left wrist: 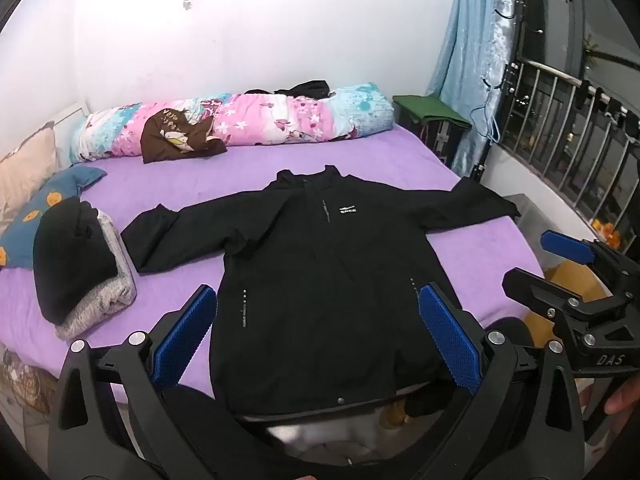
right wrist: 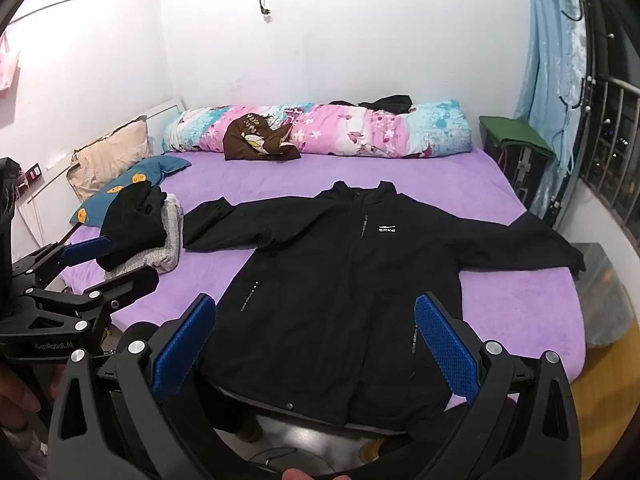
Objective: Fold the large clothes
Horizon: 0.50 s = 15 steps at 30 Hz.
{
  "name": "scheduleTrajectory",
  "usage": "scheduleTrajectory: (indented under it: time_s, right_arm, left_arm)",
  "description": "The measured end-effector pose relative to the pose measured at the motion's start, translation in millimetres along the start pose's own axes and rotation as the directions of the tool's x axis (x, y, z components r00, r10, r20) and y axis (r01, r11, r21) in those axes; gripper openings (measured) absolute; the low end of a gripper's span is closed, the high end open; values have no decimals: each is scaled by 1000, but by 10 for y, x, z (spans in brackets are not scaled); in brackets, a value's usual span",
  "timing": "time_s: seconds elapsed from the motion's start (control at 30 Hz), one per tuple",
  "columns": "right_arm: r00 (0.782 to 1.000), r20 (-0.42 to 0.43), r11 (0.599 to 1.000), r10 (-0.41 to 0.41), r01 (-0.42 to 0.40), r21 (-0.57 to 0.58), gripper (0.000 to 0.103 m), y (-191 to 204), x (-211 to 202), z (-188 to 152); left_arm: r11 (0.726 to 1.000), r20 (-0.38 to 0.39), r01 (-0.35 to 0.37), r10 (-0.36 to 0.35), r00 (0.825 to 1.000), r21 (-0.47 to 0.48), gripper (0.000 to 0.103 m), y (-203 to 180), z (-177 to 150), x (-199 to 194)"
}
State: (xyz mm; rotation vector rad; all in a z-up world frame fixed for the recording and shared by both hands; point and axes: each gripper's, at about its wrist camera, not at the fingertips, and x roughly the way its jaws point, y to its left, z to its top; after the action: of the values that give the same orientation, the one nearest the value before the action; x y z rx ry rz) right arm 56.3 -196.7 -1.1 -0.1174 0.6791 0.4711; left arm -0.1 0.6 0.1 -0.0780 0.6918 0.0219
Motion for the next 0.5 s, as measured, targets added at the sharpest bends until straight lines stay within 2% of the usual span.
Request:
scheduleTrajectory:
  time_s: [0.5]
  right_arm:
    - [1000, 2, 1000, 7, -7, 9, 98, 1, -3, -13]
  left_arm:
    - [1000, -1, -5, 5, 1000, 7, 97, -5, -1, 4]
